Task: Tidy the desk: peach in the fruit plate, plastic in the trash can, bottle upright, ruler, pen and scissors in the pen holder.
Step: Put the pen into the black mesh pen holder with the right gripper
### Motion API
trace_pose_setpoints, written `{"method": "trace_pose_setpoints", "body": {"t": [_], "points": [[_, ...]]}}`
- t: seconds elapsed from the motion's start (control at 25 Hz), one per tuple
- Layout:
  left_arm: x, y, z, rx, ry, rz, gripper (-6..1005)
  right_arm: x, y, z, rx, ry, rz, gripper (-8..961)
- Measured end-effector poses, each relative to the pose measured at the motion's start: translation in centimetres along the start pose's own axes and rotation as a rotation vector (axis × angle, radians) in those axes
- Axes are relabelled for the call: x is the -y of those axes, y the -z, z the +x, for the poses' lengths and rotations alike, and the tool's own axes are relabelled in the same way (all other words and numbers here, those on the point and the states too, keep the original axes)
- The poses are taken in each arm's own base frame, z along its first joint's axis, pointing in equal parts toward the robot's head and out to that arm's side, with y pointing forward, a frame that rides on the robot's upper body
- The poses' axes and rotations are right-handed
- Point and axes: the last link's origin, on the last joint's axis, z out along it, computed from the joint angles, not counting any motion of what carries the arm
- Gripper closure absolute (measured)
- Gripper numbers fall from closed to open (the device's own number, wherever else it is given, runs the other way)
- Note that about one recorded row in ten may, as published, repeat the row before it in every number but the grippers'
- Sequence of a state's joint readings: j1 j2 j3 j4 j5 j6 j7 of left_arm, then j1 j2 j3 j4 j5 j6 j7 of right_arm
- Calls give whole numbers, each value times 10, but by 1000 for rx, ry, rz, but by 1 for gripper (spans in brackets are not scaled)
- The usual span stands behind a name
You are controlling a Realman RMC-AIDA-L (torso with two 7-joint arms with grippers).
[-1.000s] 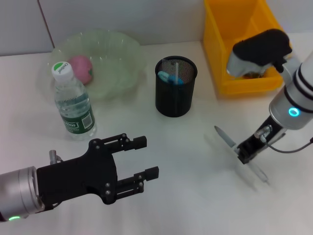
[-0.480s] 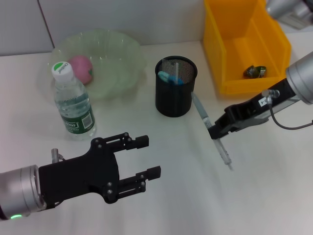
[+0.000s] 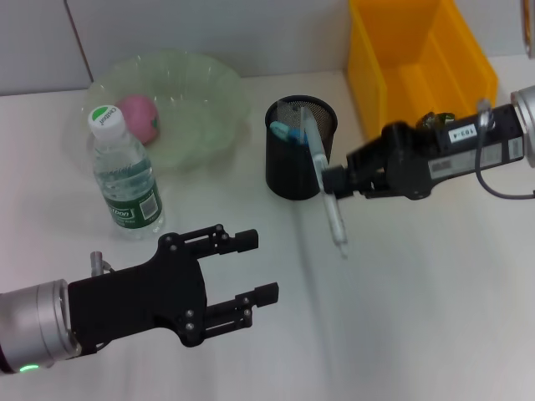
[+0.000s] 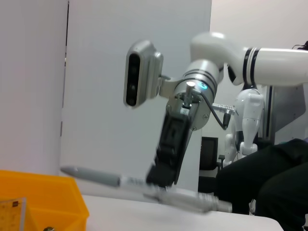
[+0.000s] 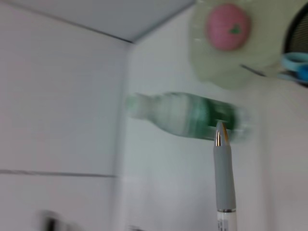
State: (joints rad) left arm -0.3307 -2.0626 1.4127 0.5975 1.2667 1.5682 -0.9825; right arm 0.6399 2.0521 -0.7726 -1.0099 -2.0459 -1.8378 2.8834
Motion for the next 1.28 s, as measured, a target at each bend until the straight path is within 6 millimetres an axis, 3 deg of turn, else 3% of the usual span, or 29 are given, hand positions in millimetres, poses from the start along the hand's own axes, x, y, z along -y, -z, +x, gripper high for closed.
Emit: {"method": "trace_pose_setpoints", "body": {"t": [0.52, 0.68, 0.88, 1.28], "points": [[3, -2, 7, -11, -2, -3, 362, 7, 4, 10, 124, -192, -401, 827], [4, 0, 13, -31, -31, -8, 362, 26, 8, 19, 223, -319, -539, 827], [3, 3, 17, -49, -73, -15, 362, 50, 10, 30, 321, -477, -652, 827], [11, 5, 23, -71, -67, 16, 362, 53, 3, 23, 376, -595, -771, 826]]}}
